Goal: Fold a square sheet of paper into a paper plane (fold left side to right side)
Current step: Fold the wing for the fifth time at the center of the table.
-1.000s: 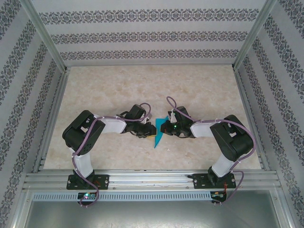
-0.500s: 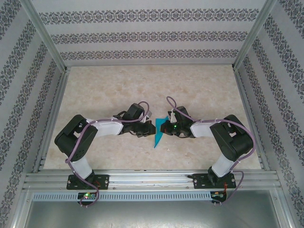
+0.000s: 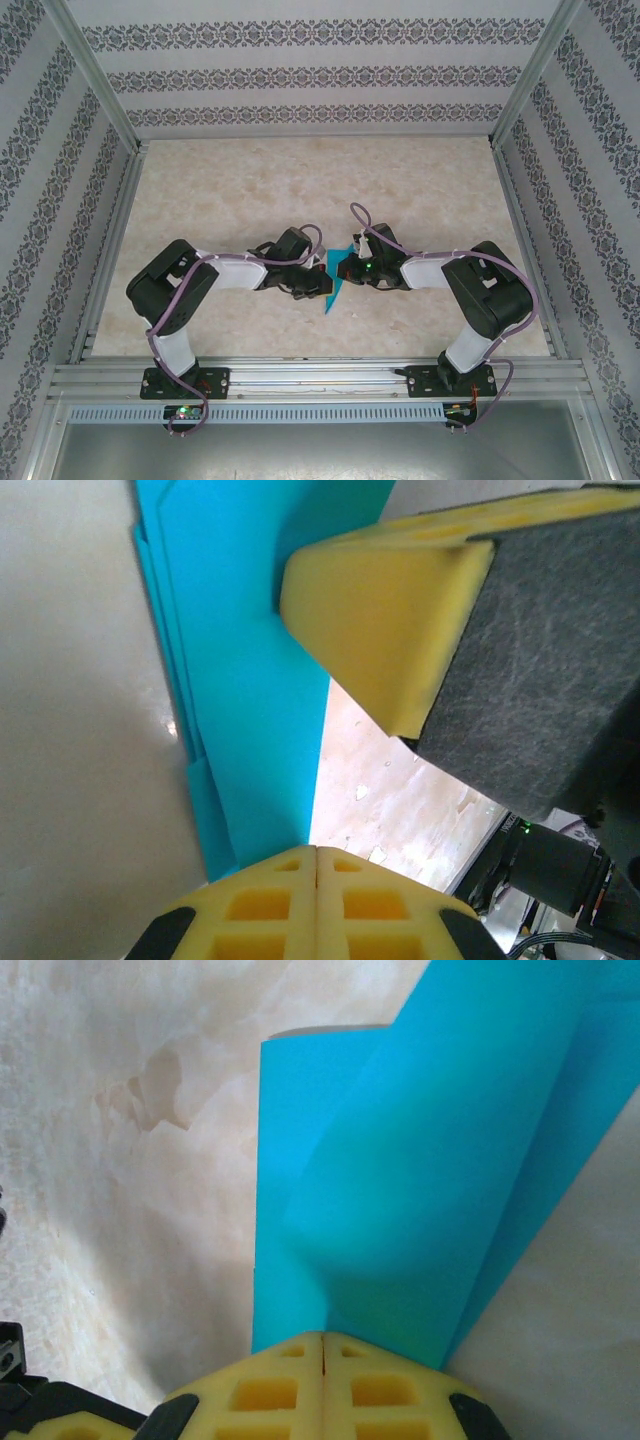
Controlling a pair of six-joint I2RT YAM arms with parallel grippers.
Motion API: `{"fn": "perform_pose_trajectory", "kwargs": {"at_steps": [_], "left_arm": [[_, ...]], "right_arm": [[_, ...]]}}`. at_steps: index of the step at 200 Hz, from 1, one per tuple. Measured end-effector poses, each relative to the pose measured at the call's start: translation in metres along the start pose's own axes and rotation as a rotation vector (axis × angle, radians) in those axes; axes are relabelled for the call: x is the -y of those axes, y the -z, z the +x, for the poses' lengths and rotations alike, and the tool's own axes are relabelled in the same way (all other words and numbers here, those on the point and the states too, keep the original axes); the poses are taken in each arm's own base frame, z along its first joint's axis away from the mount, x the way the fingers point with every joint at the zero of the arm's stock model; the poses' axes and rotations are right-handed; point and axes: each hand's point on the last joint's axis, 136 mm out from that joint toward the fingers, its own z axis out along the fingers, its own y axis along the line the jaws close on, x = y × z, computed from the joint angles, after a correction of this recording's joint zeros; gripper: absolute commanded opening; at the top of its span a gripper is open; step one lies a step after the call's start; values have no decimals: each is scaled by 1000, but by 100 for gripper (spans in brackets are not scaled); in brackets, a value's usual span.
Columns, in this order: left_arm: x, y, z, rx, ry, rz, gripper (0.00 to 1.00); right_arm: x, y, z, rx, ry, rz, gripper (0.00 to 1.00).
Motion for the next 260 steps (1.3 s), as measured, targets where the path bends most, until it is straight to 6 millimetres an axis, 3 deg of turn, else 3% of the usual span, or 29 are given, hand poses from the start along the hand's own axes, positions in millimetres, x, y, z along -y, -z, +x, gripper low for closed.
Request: {"fn": "perform_pose_trajectory", "kwargs": {"at_steps": [156, 203, 260], "left_arm": [[-4, -18, 11, -17, -21, -53, 2], [-4, -19, 11, -15, -35, -61, 2], [-4, -19, 11, -16, -39, -62, 2]], "right_arm": [[-3, 7, 2, -32, -8, 5, 0], [-18, 31, -20, 16, 5, -59, 0], [-16, 30, -27, 5, 22, -81, 0]]}}
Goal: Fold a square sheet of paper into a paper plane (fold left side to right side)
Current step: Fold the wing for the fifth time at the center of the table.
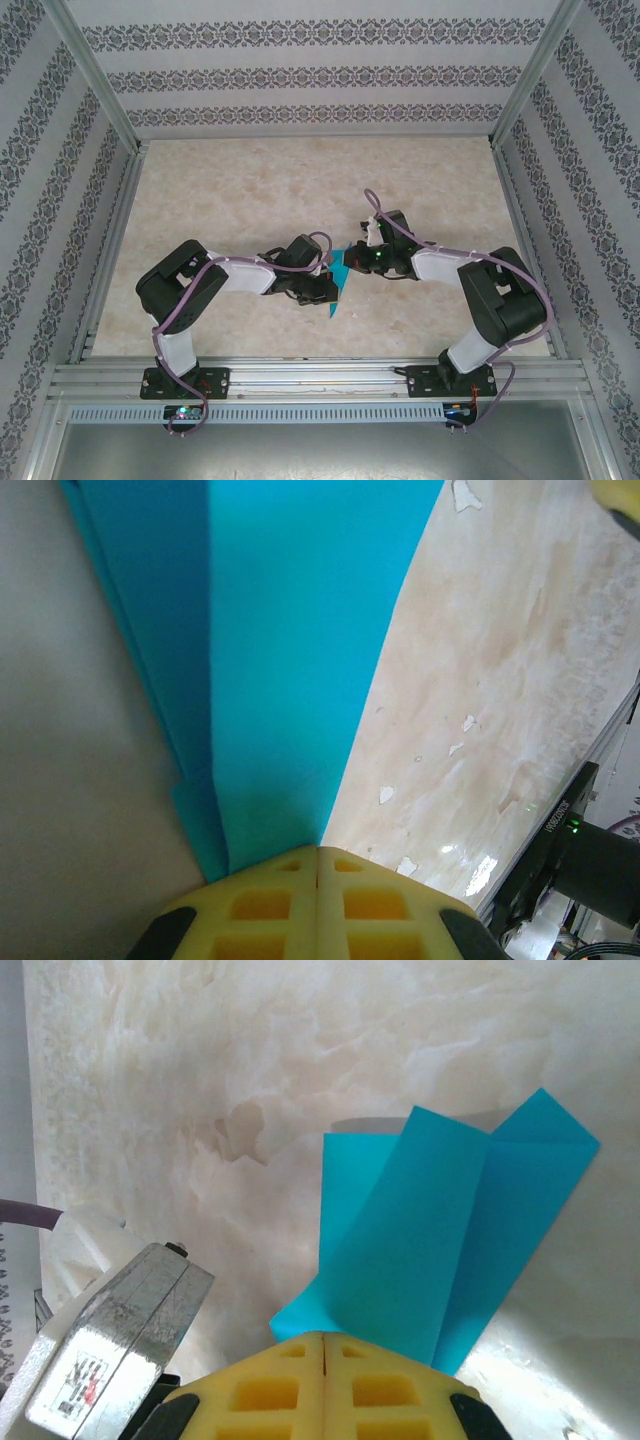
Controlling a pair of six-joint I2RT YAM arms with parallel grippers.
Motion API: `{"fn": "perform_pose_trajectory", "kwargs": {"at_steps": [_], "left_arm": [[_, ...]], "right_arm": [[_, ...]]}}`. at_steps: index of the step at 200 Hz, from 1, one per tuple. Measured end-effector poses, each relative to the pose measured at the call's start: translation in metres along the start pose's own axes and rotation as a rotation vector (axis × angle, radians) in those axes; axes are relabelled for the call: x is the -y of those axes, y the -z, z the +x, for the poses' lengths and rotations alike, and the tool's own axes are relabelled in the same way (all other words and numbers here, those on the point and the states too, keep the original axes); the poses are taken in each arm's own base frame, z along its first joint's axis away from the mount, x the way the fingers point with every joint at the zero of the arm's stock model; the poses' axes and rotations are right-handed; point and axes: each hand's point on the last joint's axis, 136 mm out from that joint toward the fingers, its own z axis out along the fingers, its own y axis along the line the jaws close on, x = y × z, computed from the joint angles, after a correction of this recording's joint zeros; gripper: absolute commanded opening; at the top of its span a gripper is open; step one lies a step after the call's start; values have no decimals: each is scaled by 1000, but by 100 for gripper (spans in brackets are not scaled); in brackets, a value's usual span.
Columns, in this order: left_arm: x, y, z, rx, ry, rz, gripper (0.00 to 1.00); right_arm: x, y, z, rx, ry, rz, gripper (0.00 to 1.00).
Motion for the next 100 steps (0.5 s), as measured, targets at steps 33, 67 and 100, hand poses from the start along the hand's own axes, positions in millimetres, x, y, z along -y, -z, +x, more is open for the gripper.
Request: {"fn": "perform_pose_trajectory", "kwargs": {"at_steps": [33, 67, 100], "left_arm": [[0, 0, 0, 0, 0, 0, 1], [0, 0, 0, 0, 0, 0, 1], [0, 0, 0, 0, 0, 0, 1]], "right_arm": [[-1, -6, -9, -7, 15, -8, 0], [1, -9, -18, -1, 28, -14, 0], [8, -16, -19, -9, 20, -5, 0]]}}
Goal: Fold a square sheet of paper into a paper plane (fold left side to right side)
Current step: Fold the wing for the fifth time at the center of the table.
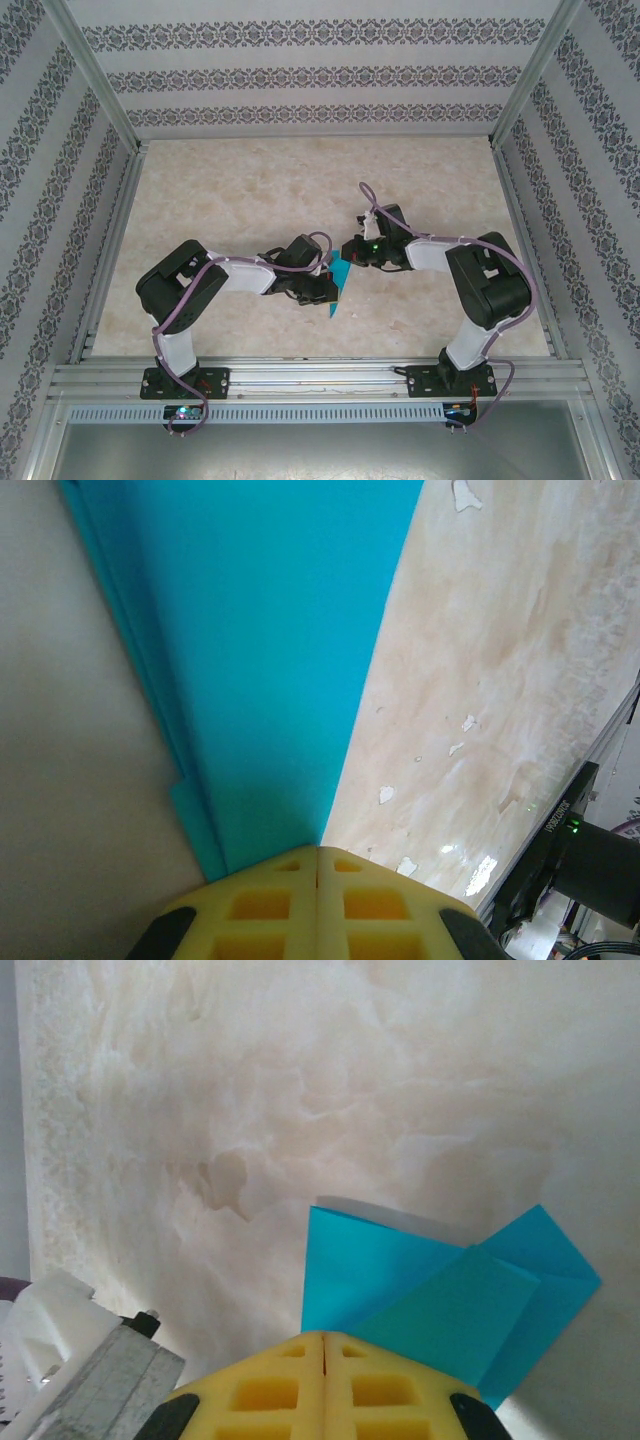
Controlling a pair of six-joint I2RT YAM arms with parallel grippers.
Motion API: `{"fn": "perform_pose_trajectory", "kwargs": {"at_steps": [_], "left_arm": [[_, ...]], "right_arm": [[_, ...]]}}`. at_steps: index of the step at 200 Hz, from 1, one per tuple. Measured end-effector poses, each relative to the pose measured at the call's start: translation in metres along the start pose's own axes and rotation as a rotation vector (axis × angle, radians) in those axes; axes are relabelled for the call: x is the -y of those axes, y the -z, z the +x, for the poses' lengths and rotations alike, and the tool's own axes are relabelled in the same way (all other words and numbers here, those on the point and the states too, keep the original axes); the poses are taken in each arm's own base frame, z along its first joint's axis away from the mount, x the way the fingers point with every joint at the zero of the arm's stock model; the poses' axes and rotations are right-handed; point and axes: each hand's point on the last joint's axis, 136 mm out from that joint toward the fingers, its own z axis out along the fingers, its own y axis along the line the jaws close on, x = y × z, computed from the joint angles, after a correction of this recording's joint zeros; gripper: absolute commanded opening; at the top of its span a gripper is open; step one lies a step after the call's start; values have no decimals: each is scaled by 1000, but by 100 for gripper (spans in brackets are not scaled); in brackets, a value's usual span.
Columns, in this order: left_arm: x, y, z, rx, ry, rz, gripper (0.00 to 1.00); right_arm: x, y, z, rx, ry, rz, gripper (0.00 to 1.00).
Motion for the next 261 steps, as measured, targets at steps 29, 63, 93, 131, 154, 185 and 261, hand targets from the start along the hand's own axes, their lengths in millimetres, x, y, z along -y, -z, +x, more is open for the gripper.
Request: {"fn": "perform_pose_trajectory", "kwargs": {"at_steps": [29, 63, 93, 131, 154, 185, 261], "left_arm": [[0, 0, 0, 0, 0, 0, 1], [0, 0, 0, 0, 0, -1, 1], [0, 0, 0, 0, -2, -1, 1], [0, 0, 0, 0, -7, -1, 5], [0, 3, 0, 5, -9, -10, 10], [7, 16, 1, 16, -20, -19, 17], [52, 37, -16, 34, -69, 93, 8]], "right_arm": [[3, -3, 0, -6, -5, 3, 0], [6, -9, -2, -10, -7, 6, 0], [13, -13, 1, -21, -16, 16, 0], [16, -14, 1, -25, -25, 18, 0], [17, -14, 1, -26, -27, 19, 0], [17, -15, 3, -23, -26, 12, 0], [17, -14, 4, -8, -14, -15, 0]]}}
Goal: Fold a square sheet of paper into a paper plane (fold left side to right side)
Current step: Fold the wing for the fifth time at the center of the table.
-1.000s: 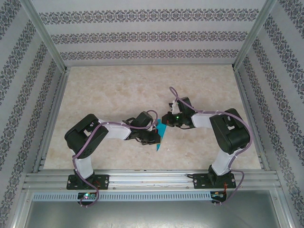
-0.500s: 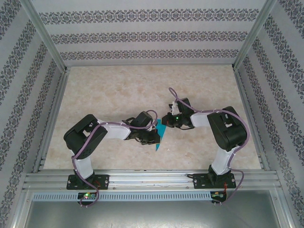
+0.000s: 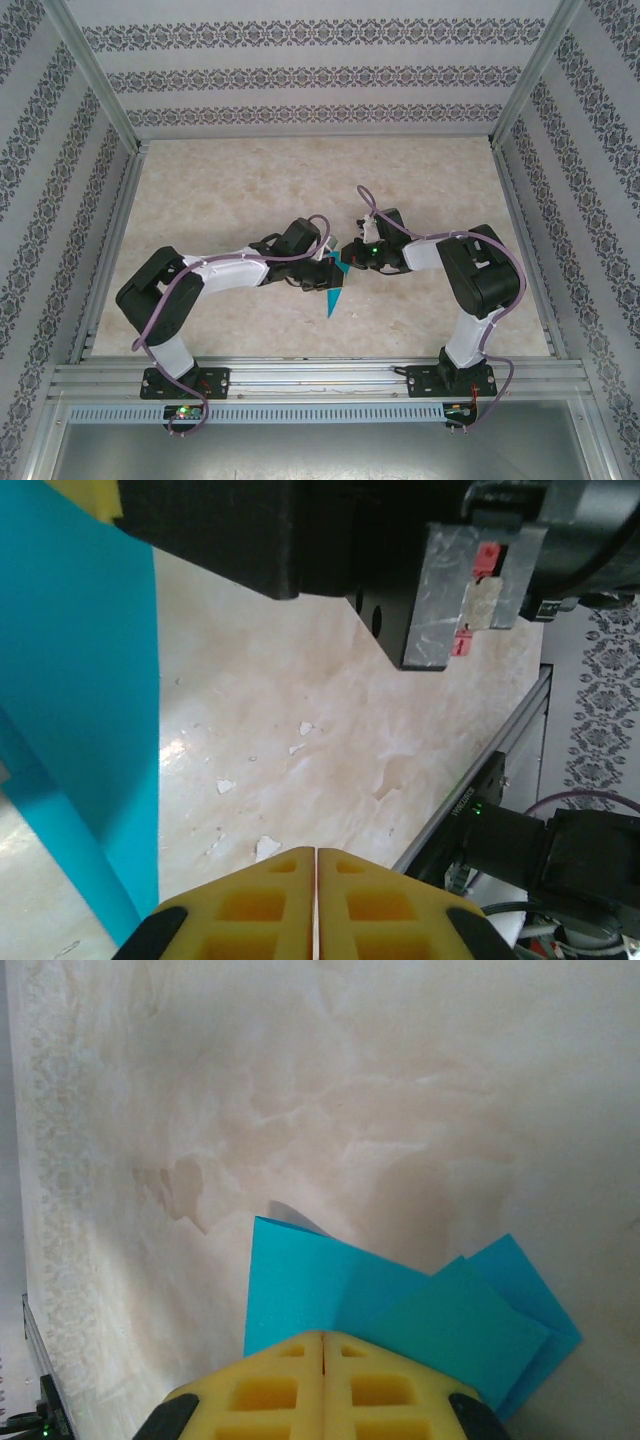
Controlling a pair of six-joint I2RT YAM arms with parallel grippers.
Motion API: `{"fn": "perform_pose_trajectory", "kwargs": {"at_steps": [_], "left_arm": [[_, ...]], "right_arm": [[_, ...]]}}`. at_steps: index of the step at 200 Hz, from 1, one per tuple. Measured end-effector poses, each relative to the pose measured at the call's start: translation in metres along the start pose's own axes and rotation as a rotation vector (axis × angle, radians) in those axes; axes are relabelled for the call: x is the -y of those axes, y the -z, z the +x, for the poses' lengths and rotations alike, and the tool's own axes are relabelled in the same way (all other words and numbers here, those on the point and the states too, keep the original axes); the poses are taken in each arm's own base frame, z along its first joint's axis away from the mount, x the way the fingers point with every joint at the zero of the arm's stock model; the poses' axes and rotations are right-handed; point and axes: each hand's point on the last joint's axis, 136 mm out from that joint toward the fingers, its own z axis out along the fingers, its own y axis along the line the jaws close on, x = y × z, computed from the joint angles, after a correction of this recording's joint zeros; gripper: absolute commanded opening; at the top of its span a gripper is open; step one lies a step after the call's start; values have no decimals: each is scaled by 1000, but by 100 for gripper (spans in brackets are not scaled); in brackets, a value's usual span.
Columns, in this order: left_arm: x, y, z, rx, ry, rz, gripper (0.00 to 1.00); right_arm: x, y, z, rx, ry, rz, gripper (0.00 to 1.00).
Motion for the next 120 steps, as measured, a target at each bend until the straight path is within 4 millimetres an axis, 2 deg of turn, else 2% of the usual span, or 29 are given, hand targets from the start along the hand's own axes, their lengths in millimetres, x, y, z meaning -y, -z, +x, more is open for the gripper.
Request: {"fn": "perform_pose_trajectory", "kwargs": {"at_steps": [79, 120], "left_arm": [[-13, -14, 13, -80, 38, 2, 7], [-29, -23, 17, -100, 54, -38, 7]], "right_arm": [[0, 0, 0, 1, -2, 0, 0], [0, 0, 0, 1, -2, 0, 0]]}}
